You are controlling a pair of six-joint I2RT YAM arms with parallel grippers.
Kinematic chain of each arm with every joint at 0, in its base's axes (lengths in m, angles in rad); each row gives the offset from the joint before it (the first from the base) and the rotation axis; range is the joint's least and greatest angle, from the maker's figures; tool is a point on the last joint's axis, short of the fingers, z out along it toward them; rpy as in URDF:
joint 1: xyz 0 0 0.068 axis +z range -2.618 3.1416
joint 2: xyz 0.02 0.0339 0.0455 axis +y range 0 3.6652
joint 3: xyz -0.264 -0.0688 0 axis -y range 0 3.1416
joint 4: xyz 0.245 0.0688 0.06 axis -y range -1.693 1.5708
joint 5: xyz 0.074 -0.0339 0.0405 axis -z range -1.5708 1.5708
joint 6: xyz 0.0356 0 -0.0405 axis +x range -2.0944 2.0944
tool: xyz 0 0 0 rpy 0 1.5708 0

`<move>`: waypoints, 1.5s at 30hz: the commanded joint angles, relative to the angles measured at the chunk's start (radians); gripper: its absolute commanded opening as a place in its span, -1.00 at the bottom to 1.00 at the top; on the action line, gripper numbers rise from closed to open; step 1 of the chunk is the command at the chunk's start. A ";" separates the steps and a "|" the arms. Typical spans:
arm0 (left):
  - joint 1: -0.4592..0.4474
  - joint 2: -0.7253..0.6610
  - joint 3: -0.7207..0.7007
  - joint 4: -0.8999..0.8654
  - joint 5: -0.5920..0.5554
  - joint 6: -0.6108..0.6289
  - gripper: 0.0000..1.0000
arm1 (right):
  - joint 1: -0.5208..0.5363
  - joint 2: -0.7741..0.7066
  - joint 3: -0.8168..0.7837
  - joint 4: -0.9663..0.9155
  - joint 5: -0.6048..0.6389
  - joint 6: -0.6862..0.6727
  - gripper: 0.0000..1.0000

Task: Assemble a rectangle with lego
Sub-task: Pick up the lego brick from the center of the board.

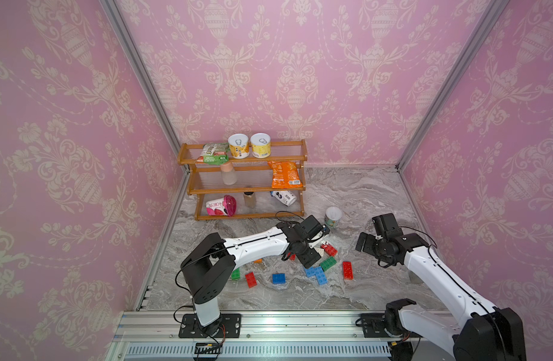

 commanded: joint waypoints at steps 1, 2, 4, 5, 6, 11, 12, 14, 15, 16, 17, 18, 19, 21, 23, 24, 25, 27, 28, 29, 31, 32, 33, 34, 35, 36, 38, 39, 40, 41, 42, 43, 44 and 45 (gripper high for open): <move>-0.014 0.027 0.023 -0.075 -0.002 0.029 0.64 | -0.007 -0.017 -0.012 0.013 -0.031 -0.028 0.99; -0.017 0.026 0.017 -0.083 0.002 0.027 0.64 | -0.007 -0.018 -0.013 0.015 -0.032 -0.028 1.00; -0.028 0.026 0.008 -0.103 -0.003 0.027 0.66 | -0.006 -0.023 -0.019 0.018 -0.034 -0.028 1.00; -0.035 0.024 0.005 -0.112 -0.006 0.026 0.71 | -0.008 -0.025 -0.023 0.022 -0.034 -0.027 0.99; -0.041 0.022 0.003 -0.121 -0.010 0.022 0.76 | -0.008 -0.027 -0.026 0.023 -0.034 -0.027 0.99; -0.056 0.027 -0.019 -0.104 -0.013 -0.008 0.89 | -0.009 -0.037 -0.037 0.033 -0.039 -0.023 1.00; -0.058 0.033 -0.017 -0.101 -0.011 -0.012 0.90 | -0.009 -0.039 -0.040 0.037 -0.043 -0.022 0.99; -0.065 0.048 -0.012 -0.099 -0.025 -0.017 0.88 | -0.008 -0.042 -0.044 0.041 -0.049 -0.019 0.99; -0.068 0.058 -0.007 -0.100 -0.039 -0.019 0.86 | -0.008 -0.045 -0.046 0.040 -0.051 -0.019 0.99; -0.069 0.068 -0.003 -0.105 -0.049 -0.020 0.84 | -0.007 -0.047 -0.049 0.040 -0.051 -0.016 1.00; -0.070 0.077 0.002 -0.109 -0.060 -0.021 0.82 | -0.008 -0.049 -0.049 0.040 -0.051 -0.016 0.99; -0.071 0.083 0.004 -0.109 -0.067 -0.020 0.80 | -0.009 -0.052 -0.051 0.039 -0.051 -0.015 0.99; -0.072 0.089 0.006 -0.110 -0.070 -0.020 0.77 | -0.009 -0.057 -0.054 0.040 -0.050 -0.013 0.99; -0.074 0.095 0.010 -0.109 -0.070 -0.018 0.73 | -0.010 -0.059 -0.057 0.041 -0.050 -0.012 0.99; -0.077 0.100 0.015 -0.105 -0.069 -0.016 0.70 | -0.010 -0.062 -0.061 0.042 -0.052 -0.010 0.99; -0.077 0.103 0.017 -0.103 -0.068 -0.017 0.69 | -0.010 -0.061 -0.061 0.044 -0.052 -0.010 0.99; -0.077 0.107 0.021 -0.103 -0.068 -0.016 0.69 | -0.011 -0.060 -0.062 0.045 -0.053 -0.009 0.99; -0.079 0.115 0.027 -0.102 -0.066 -0.016 0.68 | -0.010 -0.059 -0.065 0.049 -0.057 -0.008 0.99; -0.079 0.118 0.030 -0.103 -0.066 -0.016 0.68 | -0.010 -0.059 -0.066 0.050 -0.059 -0.008 0.99; -0.079 0.120 0.033 -0.104 -0.069 -0.017 0.68 | -0.010 -0.059 -0.067 0.052 -0.060 -0.008 1.00; -0.079 0.121 0.039 -0.098 -0.067 -0.017 0.69 | -0.010 -0.058 -0.068 0.055 -0.062 -0.008 1.00; -0.079 0.125 0.044 -0.097 -0.064 -0.015 0.69 | -0.010 -0.057 -0.070 0.056 -0.060 -0.008 0.99; -0.079 0.128 0.048 -0.100 -0.063 -0.013 0.69 | -0.010 -0.058 -0.072 0.057 -0.060 -0.008 0.99; -0.078 0.135 0.056 -0.104 -0.065 -0.013 0.69 | -0.010 -0.057 -0.072 0.058 -0.061 -0.008 0.99; -0.079 0.139 0.061 -0.108 -0.067 -0.011 0.68 | -0.012 -0.059 -0.072 0.058 -0.061 -0.008 0.99; -0.079 0.143 0.062 -0.109 -0.066 -0.012 0.68 | -0.012 -0.058 -0.074 0.058 -0.063 -0.008 0.99; -0.077 0.145 0.061 -0.111 -0.067 -0.013 0.65 | -0.012 -0.058 -0.074 0.059 -0.063 -0.008 0.99; -0.079 0.143 0.060 -0.111 -0.066 -0.013 0.61 | -0.012 -0.057 -0.075 0.060 -0.064 -0.008 0.99; -0.079 0.144 0.061 -0.112 -0.068 -0.013 0.55 | -0.012 -0.057 -0.077 0.059 -0.064 -0.008 0.99; -0.078 0.143 0.062 -0.113 -0.070 -0.013 0.50 | -0.012 -0.058 -0.078 0.060 -0.064 -0.008 0.99; -0.079 0.143 0.062 -0.116 -0.071 -0.015 0.48 | -0.012 -0.057 -0.079 0.060 -0.063 -0.008 0.99; -0.078 0.143 0.061 -0.119 -0.072 -0.017 0.48 | -0.011 -0.057 -0.080 0.062 -0.064 -0.008 0.99; -0.079 0.141 0.060 -0.125 -0.075 -0.019 0.41 | -0.012 -0.059 -0.080 0.061 -0.065 -0.008 0.99; -0.078 0.140 0.058 -0.126 -0.077 -0.022 0.33 | -0.012 -0.062 -0.082 0.062 -0.065 -0.008 0.99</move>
